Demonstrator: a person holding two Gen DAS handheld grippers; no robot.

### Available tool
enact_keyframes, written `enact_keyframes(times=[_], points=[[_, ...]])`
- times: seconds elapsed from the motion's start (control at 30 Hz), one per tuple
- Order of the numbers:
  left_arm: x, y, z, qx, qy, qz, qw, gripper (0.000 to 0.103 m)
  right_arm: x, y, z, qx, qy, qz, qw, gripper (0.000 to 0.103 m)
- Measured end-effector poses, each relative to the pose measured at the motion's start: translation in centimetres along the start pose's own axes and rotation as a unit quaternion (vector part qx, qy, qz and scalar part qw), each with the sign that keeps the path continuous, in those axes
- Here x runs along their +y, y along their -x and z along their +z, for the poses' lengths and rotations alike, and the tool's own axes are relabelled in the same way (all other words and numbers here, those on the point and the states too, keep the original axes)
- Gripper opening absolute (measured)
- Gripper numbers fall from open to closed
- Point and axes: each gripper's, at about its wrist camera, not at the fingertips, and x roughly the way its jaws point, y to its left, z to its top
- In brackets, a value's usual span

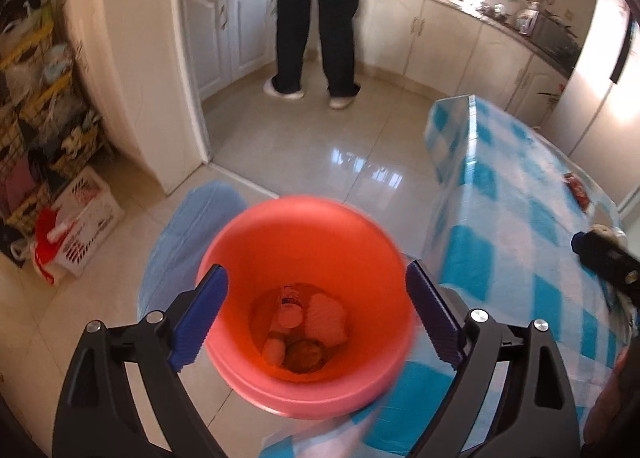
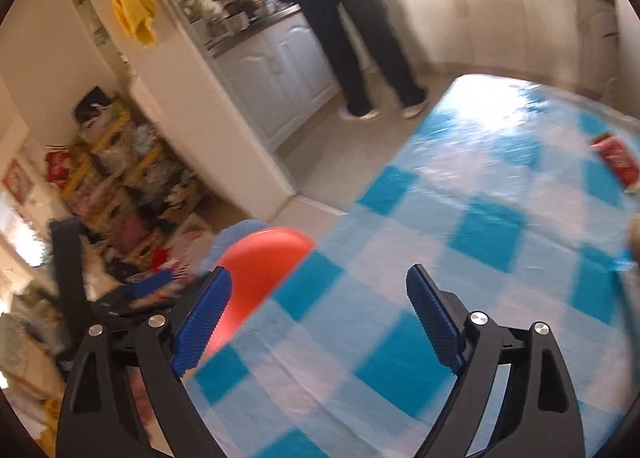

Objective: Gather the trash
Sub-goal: 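Move both tools back over the table toward the potato and snack bag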

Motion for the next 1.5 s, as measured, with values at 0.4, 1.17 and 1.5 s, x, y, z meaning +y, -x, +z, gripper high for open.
enact_keyframes(times=[0.4,1.17,1.5], points=[[-5.5,3.3,-0.1,-0.022,-0.044,-0.05,0.9976,0.092,-2.4,6.8,-3.0,-0.063,0.015,-0.114,0.991,0.089],[-15.8,6.7,-2.7,-0.025,-0.13,-0.112,0.9849,0.092,-7.3,16.9,-7.0,-0.142,-0.019,-0.223,0.964,0.089],[-20.2,7.1,-3.8,-0.021,-0.17,-0.128,0.977,0.092,-11.2,19.6,-9.4,-0.148,-0.062,-0.244,0.956,0.09]])
